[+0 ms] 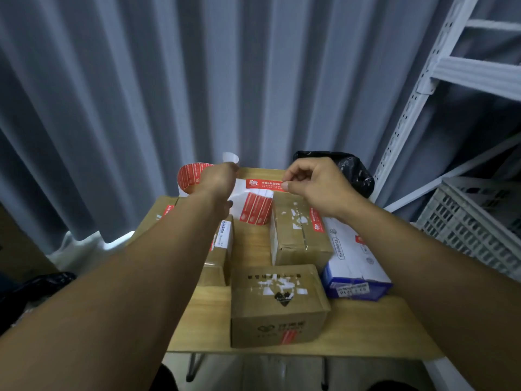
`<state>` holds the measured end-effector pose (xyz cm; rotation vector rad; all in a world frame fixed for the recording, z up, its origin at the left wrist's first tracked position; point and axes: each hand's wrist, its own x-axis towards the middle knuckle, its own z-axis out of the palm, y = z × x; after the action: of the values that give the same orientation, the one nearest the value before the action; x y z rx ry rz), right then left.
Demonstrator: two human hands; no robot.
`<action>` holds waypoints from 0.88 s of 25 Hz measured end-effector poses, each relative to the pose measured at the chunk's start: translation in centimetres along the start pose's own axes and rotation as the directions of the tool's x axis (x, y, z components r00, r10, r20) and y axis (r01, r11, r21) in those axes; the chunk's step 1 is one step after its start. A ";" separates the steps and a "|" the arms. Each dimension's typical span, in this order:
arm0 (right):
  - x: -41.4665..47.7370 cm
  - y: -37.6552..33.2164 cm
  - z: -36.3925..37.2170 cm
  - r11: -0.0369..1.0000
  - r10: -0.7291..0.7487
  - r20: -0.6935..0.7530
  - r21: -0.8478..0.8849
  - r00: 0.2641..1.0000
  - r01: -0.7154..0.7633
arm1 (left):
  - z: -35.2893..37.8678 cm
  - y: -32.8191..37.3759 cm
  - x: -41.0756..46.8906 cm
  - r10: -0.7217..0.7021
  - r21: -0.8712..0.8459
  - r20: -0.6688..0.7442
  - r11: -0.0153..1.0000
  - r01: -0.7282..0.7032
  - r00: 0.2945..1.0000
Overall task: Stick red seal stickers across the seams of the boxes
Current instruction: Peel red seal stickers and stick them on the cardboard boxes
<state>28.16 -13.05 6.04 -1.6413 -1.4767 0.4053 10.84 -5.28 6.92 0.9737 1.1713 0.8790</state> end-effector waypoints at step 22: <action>-10.3 -2.3 -0.6 0.941 0.292 0.301 0.078 0.908 -0.329 | -6.1 -3.8 -8.6 -0.057 0.442 0.364 0.889 -0.119 0.930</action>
<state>24.65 -22.96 5.09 -1.7737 -1.3577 0.9316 3.48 -13.68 5.52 1.4776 1.0529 0.4120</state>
